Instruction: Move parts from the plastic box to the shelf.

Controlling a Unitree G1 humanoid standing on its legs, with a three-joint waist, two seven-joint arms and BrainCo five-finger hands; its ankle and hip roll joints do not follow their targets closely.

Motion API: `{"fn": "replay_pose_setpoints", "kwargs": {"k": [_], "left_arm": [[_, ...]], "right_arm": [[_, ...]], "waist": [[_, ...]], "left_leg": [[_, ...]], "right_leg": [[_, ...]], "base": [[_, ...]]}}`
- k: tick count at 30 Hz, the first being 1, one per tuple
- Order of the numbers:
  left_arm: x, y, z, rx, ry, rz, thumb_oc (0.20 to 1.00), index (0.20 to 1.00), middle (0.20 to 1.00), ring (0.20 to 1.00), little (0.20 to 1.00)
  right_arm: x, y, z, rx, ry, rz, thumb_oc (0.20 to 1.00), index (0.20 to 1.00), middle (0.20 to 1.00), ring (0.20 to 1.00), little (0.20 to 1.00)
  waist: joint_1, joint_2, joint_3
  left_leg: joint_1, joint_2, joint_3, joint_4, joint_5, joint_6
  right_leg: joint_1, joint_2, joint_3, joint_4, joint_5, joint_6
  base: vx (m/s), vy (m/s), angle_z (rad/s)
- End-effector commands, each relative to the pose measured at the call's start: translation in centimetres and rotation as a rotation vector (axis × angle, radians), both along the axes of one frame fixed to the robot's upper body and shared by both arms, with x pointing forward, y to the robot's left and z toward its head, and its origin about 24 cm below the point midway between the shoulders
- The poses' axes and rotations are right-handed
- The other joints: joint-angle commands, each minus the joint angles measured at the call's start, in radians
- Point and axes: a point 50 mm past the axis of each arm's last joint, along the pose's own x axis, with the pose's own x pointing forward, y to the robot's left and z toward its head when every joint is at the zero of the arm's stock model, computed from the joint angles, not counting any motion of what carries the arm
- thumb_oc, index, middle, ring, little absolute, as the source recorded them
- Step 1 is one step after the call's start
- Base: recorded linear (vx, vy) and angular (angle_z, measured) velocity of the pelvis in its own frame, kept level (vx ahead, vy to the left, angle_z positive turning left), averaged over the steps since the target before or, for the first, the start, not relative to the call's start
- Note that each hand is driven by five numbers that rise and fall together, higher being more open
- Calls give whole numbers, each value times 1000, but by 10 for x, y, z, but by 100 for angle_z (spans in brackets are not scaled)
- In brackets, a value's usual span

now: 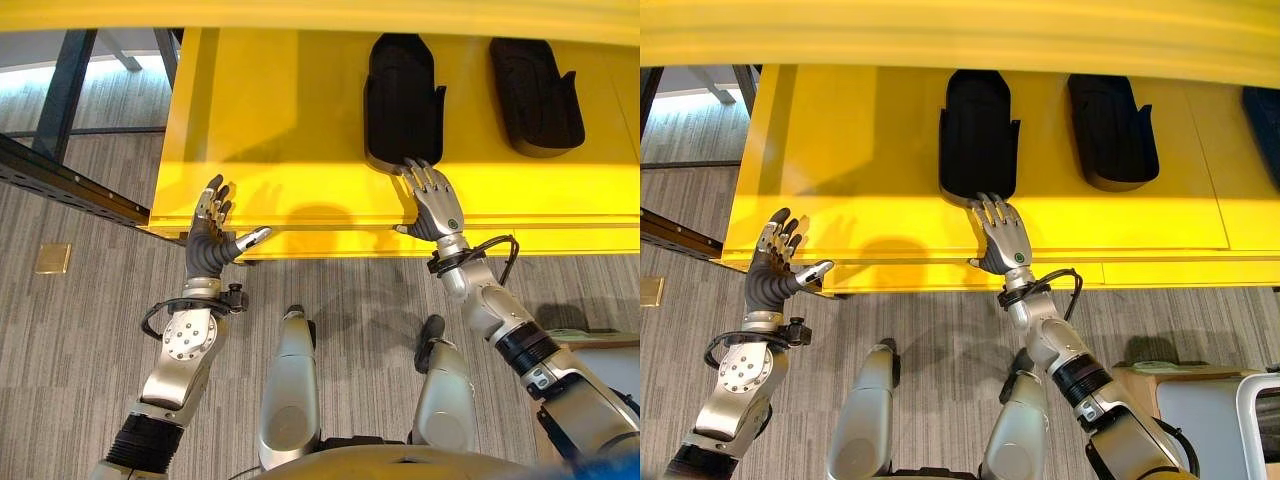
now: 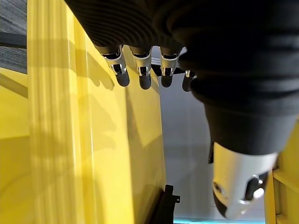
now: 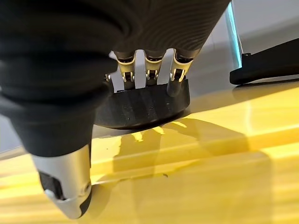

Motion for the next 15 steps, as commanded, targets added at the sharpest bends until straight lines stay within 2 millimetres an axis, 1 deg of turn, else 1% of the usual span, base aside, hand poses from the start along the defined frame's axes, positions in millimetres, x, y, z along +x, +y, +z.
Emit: {"fn": "replay_pose_setpoints", "kwargs": {"k": [1, 3, 4, 5, 7, 8, 9, 11, 12, 13, 14, 15], "left_arm": [[-4, 1, 10, 4, -91, 17, 1000, 1000, 1000, 1000, 1000], [-4, 2, 10, 2, -92, 19, 1000, 1000, 1000, 1000, 1000], [-5, 3, 10, 2, -91, 24, 1000, 1000, 1000, 1000, 1000], [-5, 3, 10, 2, -92, 24, 1000, 1000, 1000, 1000, 1000], [-6, 5, 11, 4, -94, 31, 1000, 1000, 1000, 1000, 1000], [-7, 5, 11, 3, -95, 28, 1000, 1000, 1000, 1000, 1000], [-7, 5, 11, 6, -96, 29, 1000, 1000, 1000, 1000, 1000], [-8, 5, 12, 9, -96, 26, 1000, 1000, 1000, 1000, 1000], [-8, 6, 12, 12, -99, 26, 1000, 1000, 1000, 1000, 1000], [-8, 6, 13, 17, -102, 22, 1000, 1000, 1000, 1000, 1000], [-10, 8, 14, 20, -104, 15, 1000, 1000, 1000, 1000, 1000], [-11, 9, 14, 22, -102, 8, 1000, 1000, 1000, 1000, 1000]], "right_arm": [[0, 5, -13, -2, 64, -5, 1000, 1000, 1000, 1000, 1000], [0, 3, -14, -4, 64, -16, 1000, 1000, 1000, 1000, 1000], [1, 1, -12, -2, 54, -22, 1000, 1000, 1000, 1000, 1000], [1, 1, -12, -2, 53, -22, 1000, 1000, 1000, 1000, 1000], [3, -6, -4, -17, 13, -51, 1000, 1000, 1000, 1000, 1000], [3, -9, -5, -28, 7, -65, 1000, 1000, 1000, 1000, 1000], [4, -12, -2, -33, -8, -78, 1000, 1000, 1000, 1000, 1000], [6, -17, 4, -49, -42, -97, 1000, 1000, 1000, 1000, 1000], [7, -20, 10, -61, -65, -106, 1000, 1000, 1000, 1000, 1000], [8, -24, 14, -81, -88, -116, 1000, 1000, 1000, 1000, 1000], [11, -37, 29, -125, -150, -156, 1000, 1000, 1000, 1000, 1000], [10, -48, 40, -149, -194, -182, 1000, 1000, 1000, 1000, 1000]], "waist": [[17, 3, -13], [17, 2, -13], [19, 3, -11], [18, 3, -12], [18, 2, -14], [21, 2, -13], [21, 2, -15], [23, 2, -16], [22, 3, -18], [23, 3, -18], [26, 2, -20], [25, 0, -24]], "left_leg": [[-55, 13, -23, -101, 153, -9], [-55, 13, -23, -104, 154, -9], [-51, 15, -23, -98, 144, -11], [-53, 13, -23, -104, 153, -9], [-54, 13, -23, -105, 154, -8], [-51, 15, -23, -99, 143, -10], [-54, 12, -24, -104, 152, -8], [-52, 16, -24, -99, 142, -10], [-55, 13, -25, -103, 150, -8], [-56, 14, -25, -99, 148, -8], [-55, 14, -27, -91, 138, -9], [-59, 12, -28, -96, 146, -8]], "right_leg": [[85, -10, 33, 129, -104, -7], [86, -11, 32, 126, -103, -6], [90, -11, 33, 130, -110, -5], [87, -11, 33, 126, -102, -6], [85, -12, 32, 127, -100, -6], [89, -11, 33, 131, -109, -5], [86, -11, 32, 127, -102, -6], [88, -9, 33, 133, -111, -5], [85, -10, 32, 130, -104, -6], [85, -11, 33, 133, -107, -6], [85, -10, 35, 142, -115, -5], [81, -10, 35, 138, -107, -5]], "base": [[0, 0, 0], [0, 0, 0], [0, 0, 0], [0, 0, 0], [16, -4, 1], [0, 0, 0], [16, -8, 4], [0, 0, 0], [0, 0, 0], [0, 0, 0], [34, -10, 2], [33, -9, 10]]}}
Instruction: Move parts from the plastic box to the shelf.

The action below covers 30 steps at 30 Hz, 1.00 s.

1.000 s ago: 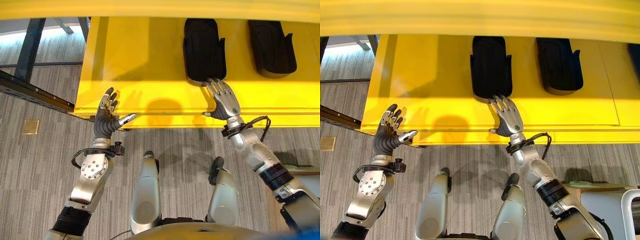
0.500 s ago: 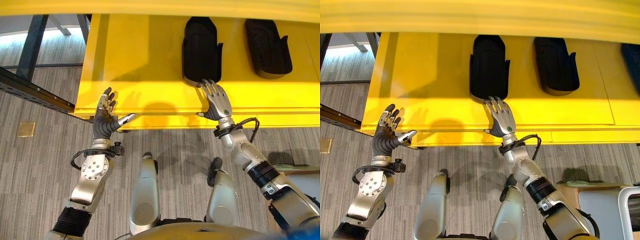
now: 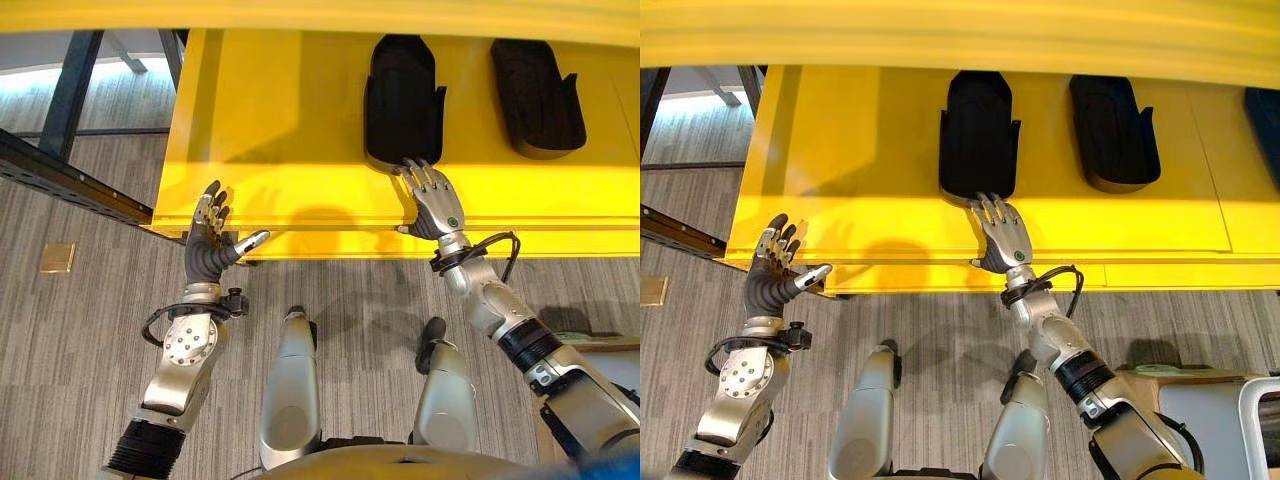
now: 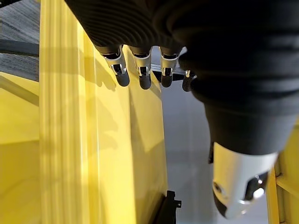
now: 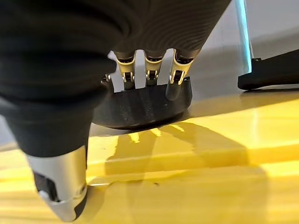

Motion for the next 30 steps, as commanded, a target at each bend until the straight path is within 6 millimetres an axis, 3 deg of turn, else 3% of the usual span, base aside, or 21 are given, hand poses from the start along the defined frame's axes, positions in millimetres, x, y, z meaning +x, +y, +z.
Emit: {"fn": "replay_pose_setpoints", "kwargs": {"k": [1, 5, 8, 12, 15, 20, 30], "left_arm": [[-8, 5, 17, 30, -107, -16, 1000, 1000, 1000, 1000, 1000], [-9, 7, 15, 36, -94, -37, 1000, 1000, 1000, 1000, 1000], [-9, 7, 15, 39, -90, -40, 1000, 1000, 1000, 1000, 1000], [-9, 7, 17, 40, -98, -41, 1000, 1000, 1000, 1000, 1000], [-10, 7, 20, 42, -112, -33, 1000, 1000, 1000, 1000, 1000], [-10, 7, 21, 38, -117, -22, 1000, 1000, 1000, 1000, 1000], [-17, 10, 18, 62, -105, 38, 1000, 1000, 1000, 1000, 1000]], "right_arm": [[8, -41, 37, -55, -181, -170, 1000, 1000, 1000, 1000, 1000], [6, -66, 65, -138, -284, -233, 1000, 1000, 1000, 1000, 1000], [5, -69, 78, -142, -326, -237, 1000, 1000, 1000, 1000, 1000], [1, -66, 95, -129, -399, -217, 1000, 1000, 1000, 1000, 1000], [-9, -52, 120, -74, -506, -131, 1000, 1000, 1000, 1000, 1000], [-24, -36, 125, 4, -542, -26, 1000, 1000, 1000, 1000, 1000], [-71, -15, 108, 85, -497, 176, 1000, 1000, 1000, 1000, 1000]], "waist": [[9, -5, -23], [12, -10, -30], [13, -12, -32], [13, -13, -33], [11, -14, -30], [6, -16, -27], [-26, -36, -23]], "left_leg": [[-55, 11, -20, -97, 146, -7], [-56, 11, -25, -94, 144, -7], [-56, 10, -26, -93, 144, -8], [-55, 12, -25, -95, 144, -10], [-58, 12, -23, -86, 141, -8], [-61, 12, -18, -84, 141, -7], [-74, 17, -14, -76, 143, -6]], "right_leg": [[96, -3, 27, 92, -93, -6], [91, -3, 29, 103, -99, -8], [88, -2, 31, 108, -102, -9], [86, -1, 34, 113, -105, -11], [77, -1, 43, 121, -106, -12], [71, 0, 47, 124, -108, -14], [58, 5, 55, 127, -103, -15]], "base": [[10, -4, 7], [12, -8, -3], [0, 0, 0], [4, -1, 1], [0, 0, 0], [0, 0, 0], [-6, 7, -3]]}}
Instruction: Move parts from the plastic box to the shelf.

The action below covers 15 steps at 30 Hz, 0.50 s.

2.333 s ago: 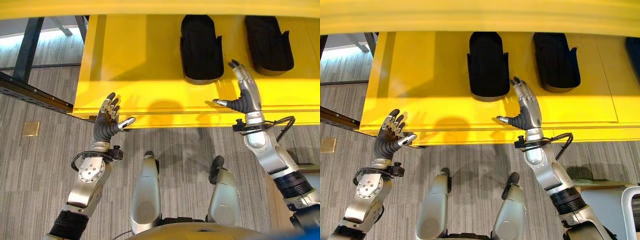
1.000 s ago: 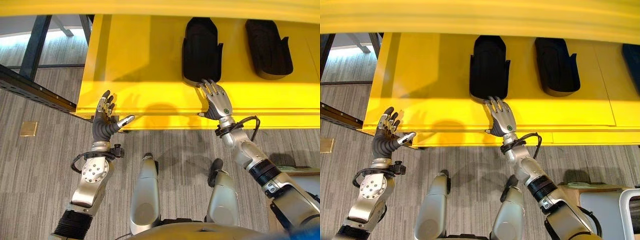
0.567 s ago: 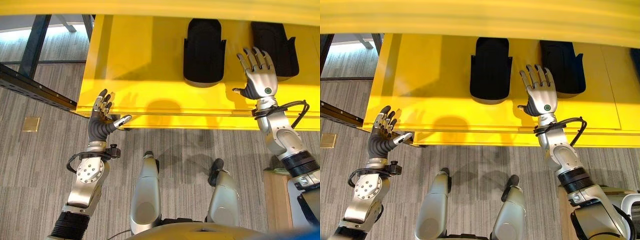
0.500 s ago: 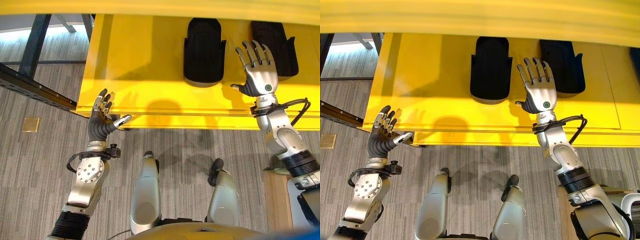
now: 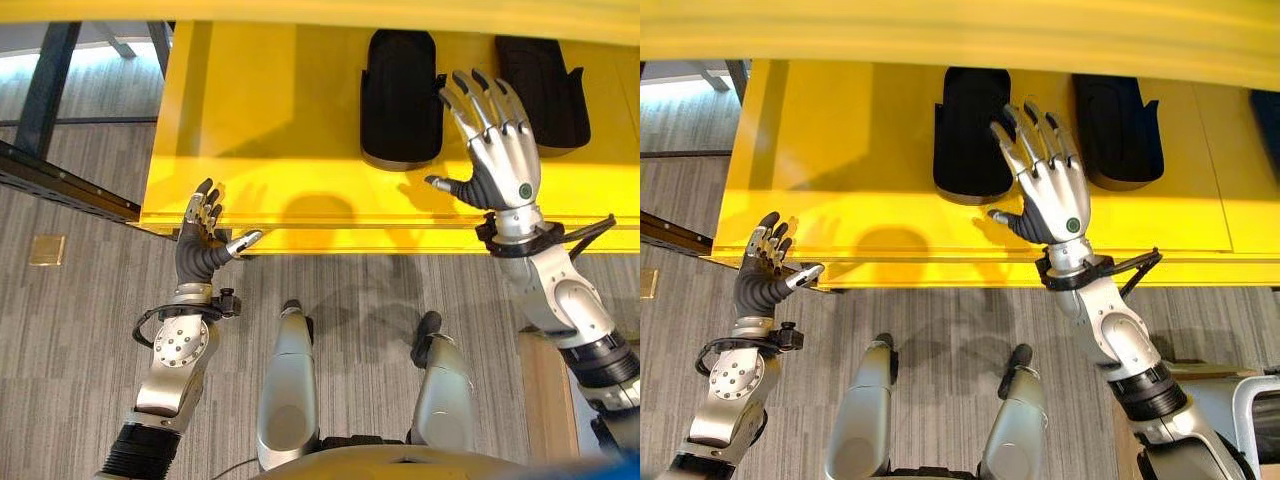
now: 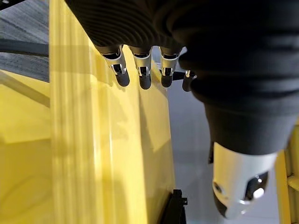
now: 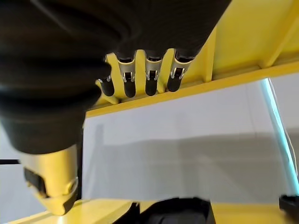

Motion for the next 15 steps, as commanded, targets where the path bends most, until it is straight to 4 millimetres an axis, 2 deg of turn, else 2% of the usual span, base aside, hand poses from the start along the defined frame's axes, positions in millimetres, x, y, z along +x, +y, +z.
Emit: {"fn": "replay_pose_setpoints", "kwargs": {"k": [1, 7, 15], "left_arm": [[-14, 2, 18, 33, -106, 27, 1000, 1000, 1000, 1000, 1000], [-17, 2, 15, 37, -95, 38, 1000, 1000, 1000, 1000, 1000], [-18, 2, 11, 29, -84, 56, 1000, 1000, 1000, 1000, 1000]], "right_arm": [[-11, 4, 12, 62, -38, 81, 1000, 1000, 1000, 1000, 1000], [-21, 13, -9, 93, 86, 173, 1000, 1000, 1000, 1000, 1000], [-15, 28, -27, 55, 190, 226, 1000, 1000, 1000, 1000, 1000]], "waist": [[-12, -4, -42], [-28, -11, -42], [-29, -19, -38]], "left_leg": [[-60, 15, -21, -80, 148, -8], [-59, 20, -18, -84, 151, -11], [-54, 25, -15, -88, 153, -15]], "right_leg": [[83, -1, 49, 126, -94, -20], [80, 0, 53, 120, -91, -18], [85, 3, 57, 110, -86, -17]], "base": [[-11, 15, -9], [-7, 20, -5], [-3, 6, -3]]}}
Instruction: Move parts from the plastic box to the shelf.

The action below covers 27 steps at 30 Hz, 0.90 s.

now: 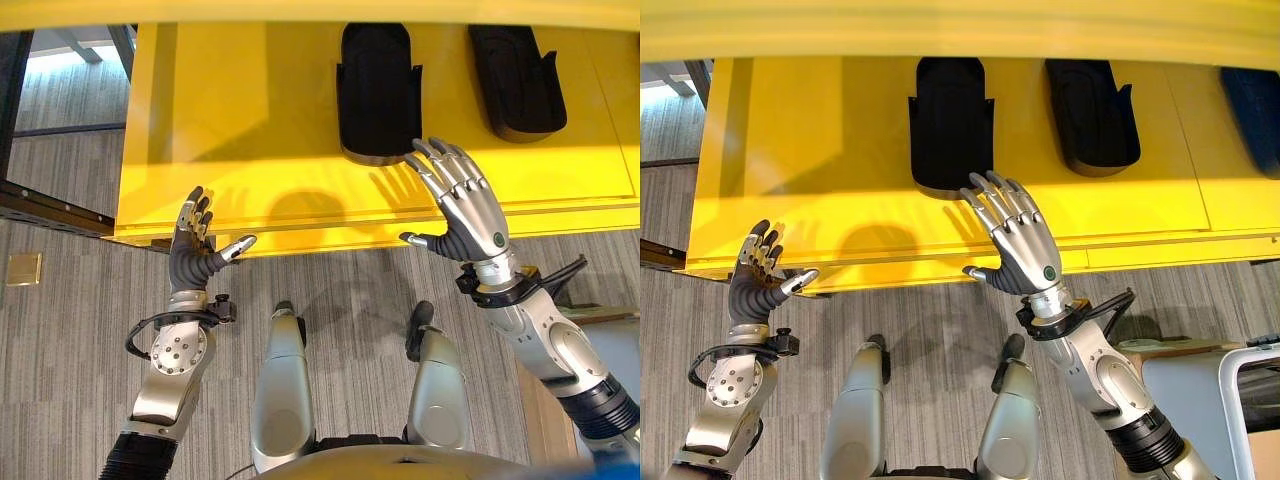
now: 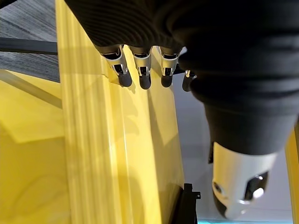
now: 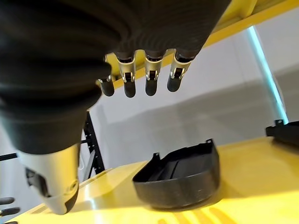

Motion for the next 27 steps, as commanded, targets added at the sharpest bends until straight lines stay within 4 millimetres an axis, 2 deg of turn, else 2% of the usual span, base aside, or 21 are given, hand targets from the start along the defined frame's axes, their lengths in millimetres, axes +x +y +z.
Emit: {"fn": "replay_pose_setpoints", "kwargs": {"k": [1, 11, 18, 27], "left_arm": [[-12, -3, 16, 25, -101, -4, 1000, 1000, 1000, 1000, 1000], [-8, -4, 16, 12, -113, 9, 1000, 1000, 1000, 1000, 1000], [-4, -5, 17, -4, -123, 10, 1000, 1000, 1000, 1000, 1000], [-1, -6, 17, -19, -134, -4, 1000, 1000, 1000, 1000, 1000]], "right_arm": [[0, 5, 14, 45, -44, 53, 1000, 1000, 1000, 1000, 1000], [20, 23, -6, 21, 57, 67, 1000, 1000, 1000, 1000, 1000], [37, 38, -11, 39, 95, 72, 1000, 1000, 1000, 1000, 1000], [56, 51, -34, 15, 217, 38, 1000, 1000, 1000, 1000, 1000]], "waist": [[6, -11, -40], [22, -9, -34], [37, -4, -31], [55, 5, -25]], "left_leg": [[-51, 9, -28, -95, 159, -18], [-43, 6, -25, -100, 160, -18], [-43, 3, -25, -102, 162, -18], [-43, -4, -27, -100, 161, -14]], "right_leg": [[86, -14, 49, 141, -107, -15], [93, -17, 46, 142, -106, -14], [96, -18, 46, 141, -108, -17], [100, -22, 43, 147, -110, -16]], "base": [[0, 0, 0], [0, 0, 0], [0, 0, 0], [0, 0, 0]]}}
